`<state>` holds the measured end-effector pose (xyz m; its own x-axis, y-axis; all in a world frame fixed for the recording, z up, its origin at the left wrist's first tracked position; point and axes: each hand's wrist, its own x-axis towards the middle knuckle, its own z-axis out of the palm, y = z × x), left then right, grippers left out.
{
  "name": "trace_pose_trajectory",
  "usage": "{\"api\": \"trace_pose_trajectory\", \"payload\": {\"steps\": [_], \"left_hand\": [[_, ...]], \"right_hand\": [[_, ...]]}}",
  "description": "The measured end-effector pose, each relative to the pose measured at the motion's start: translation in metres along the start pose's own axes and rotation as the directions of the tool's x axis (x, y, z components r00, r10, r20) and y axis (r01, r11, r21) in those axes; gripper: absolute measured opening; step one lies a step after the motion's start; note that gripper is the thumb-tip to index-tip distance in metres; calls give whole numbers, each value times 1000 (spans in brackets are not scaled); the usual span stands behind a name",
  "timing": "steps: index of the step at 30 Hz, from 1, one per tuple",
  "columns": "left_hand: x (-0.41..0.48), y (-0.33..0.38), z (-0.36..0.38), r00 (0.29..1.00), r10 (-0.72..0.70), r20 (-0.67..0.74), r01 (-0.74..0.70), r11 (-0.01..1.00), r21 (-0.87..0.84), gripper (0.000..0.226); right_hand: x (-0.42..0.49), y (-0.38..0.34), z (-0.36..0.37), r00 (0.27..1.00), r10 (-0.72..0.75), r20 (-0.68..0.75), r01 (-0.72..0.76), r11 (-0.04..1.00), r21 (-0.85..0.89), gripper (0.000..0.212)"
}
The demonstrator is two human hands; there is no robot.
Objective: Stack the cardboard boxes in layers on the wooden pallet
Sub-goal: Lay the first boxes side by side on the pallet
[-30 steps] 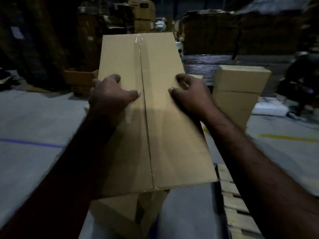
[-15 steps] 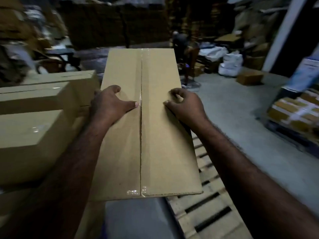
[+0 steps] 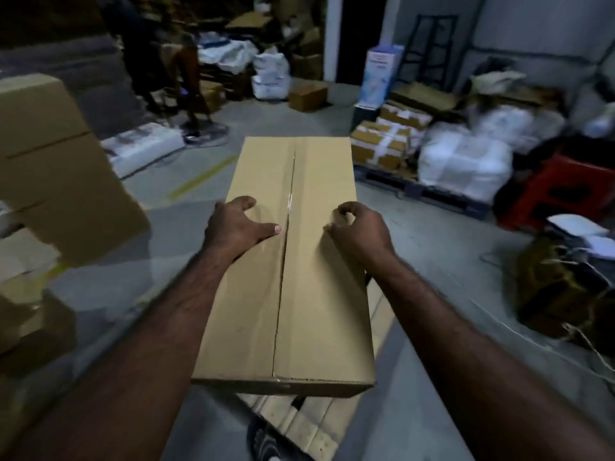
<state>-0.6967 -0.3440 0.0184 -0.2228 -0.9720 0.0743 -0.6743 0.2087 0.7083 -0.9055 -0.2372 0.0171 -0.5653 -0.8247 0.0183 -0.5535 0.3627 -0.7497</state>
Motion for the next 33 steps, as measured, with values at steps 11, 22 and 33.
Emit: {"api": "trace_pose_trajectory", "payload": {"steps": [11, 22, 33], "left_hand": [[142, 78, 163, 923, 204, 327, -236, 970, 63, 81], [231, 122, 398, 861, 131, 491, -273, 935, 228, 80], [299, 38, 662, 846, -16, 533, -150, 952, 267, 78]], "right_hand": [[104, 102, -31, 874, 405, -267, -382, 914, 135, 66], [238, 290, -43, 744, 636, -207, -620, 771, 144, 68], [381, 529, 55, 640, 766, -52, -765, 642, 50, 50]]}}
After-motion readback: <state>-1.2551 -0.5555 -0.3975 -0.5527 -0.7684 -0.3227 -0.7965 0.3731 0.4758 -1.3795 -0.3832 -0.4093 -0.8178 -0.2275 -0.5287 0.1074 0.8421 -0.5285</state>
